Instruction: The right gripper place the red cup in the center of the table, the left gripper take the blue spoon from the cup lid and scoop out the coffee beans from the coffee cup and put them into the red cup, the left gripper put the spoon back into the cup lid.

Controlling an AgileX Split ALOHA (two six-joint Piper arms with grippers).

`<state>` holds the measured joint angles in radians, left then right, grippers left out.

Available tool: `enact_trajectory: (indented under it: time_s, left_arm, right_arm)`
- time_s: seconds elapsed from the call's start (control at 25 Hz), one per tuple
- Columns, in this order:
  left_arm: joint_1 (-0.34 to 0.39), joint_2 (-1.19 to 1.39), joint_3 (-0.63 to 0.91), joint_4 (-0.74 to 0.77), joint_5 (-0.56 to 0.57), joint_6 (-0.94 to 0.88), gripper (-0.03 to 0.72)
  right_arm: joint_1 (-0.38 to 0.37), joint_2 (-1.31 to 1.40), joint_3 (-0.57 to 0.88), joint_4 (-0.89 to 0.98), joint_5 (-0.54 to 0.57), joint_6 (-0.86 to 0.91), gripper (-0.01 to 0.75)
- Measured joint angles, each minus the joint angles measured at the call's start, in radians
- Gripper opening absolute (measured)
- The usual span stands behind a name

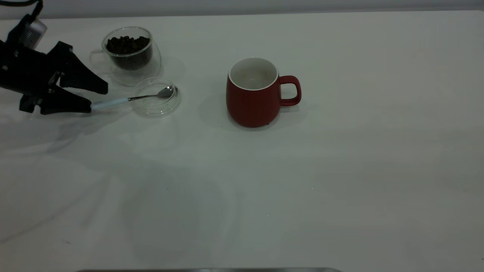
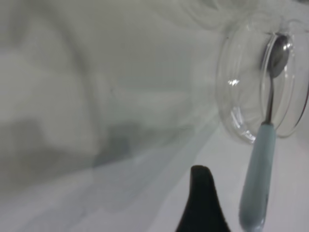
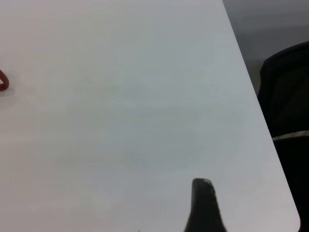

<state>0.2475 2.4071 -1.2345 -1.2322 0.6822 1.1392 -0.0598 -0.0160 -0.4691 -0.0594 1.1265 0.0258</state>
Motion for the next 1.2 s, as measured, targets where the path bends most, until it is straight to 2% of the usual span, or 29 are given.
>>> enact_trajectory:
  time_s: [0.28,0.56,0.88,1.08,1.2]
  left_arm:
    - [-0.005,-0.196,-0.091,0.353,0.031,-0.297,0.598]
    - [-0.045,-0.497,-0.142,0.697,0.161,-0.593,0.595]
    - [-0.050,-0.811,-0.142,0.820,0.482,-0.788,0.595]
    - [-0.050,-1.002,-0.119,0.890,0.482,-0.866,0.595]
    - [-0.050,-1.145,-0.039,0.900,0.482,-0.874,0.595]
  right_arm:
    - [0.000,0.000,0.000,0.000,0.000,0.000,0.568]
    - [0.000,0.000,0.000,0.000,0.000,0.000,0.568]
    - [0.000,0.000,0.000,0.000,0.000,0.000,0.568]
    - [0.000,0.000,0.000,0.000,0.000,0.000,0.568]
    - [0.000,0.000,0.000,0.000,0.000,0.000,0.568]
